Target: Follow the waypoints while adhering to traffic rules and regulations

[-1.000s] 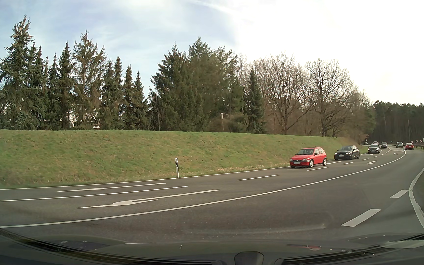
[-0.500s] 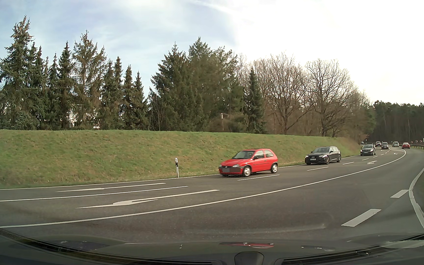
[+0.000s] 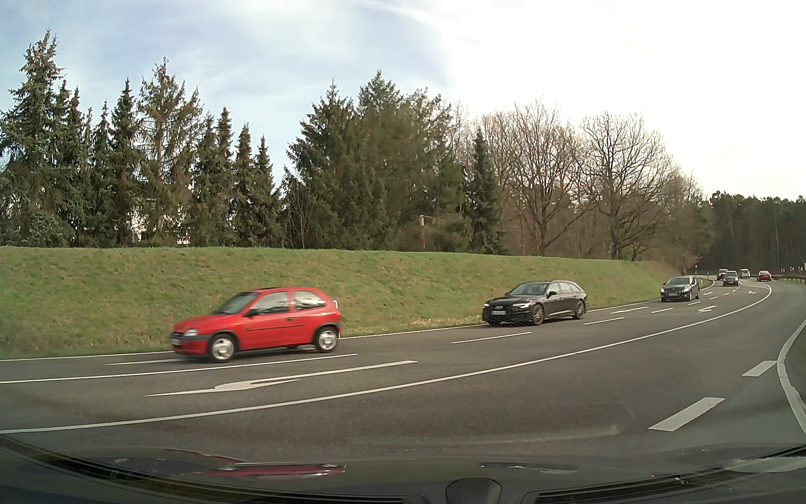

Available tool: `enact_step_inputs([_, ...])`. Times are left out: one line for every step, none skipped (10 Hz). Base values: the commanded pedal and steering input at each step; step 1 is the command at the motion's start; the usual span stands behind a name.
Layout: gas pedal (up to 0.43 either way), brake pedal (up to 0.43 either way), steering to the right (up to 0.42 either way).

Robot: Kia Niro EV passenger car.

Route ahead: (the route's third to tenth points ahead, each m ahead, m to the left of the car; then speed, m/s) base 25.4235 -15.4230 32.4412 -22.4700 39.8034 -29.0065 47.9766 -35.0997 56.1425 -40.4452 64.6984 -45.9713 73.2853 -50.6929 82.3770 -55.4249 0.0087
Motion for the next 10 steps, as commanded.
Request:
enact_step_inputs([0.000,0.262,0.327])
enact_step_inputs([0.000,0.262,0.327])
enact_step_inputs([0.000,0.262,0.327])
enact_step_inputs([0.000,0.268,0.327])
enact_step_inputs([0.000,0.268,0.327])
enact_step_inputs([0.000,0.268,0.327])
enact_step_inputs([0.000,0.262,0.327])
enact_step_inputs([0.000,0.262,0.327])
enact_step_inputs([0.000,0.262,0.327])
enact_step_inputs([0.000,0.262,0.327])
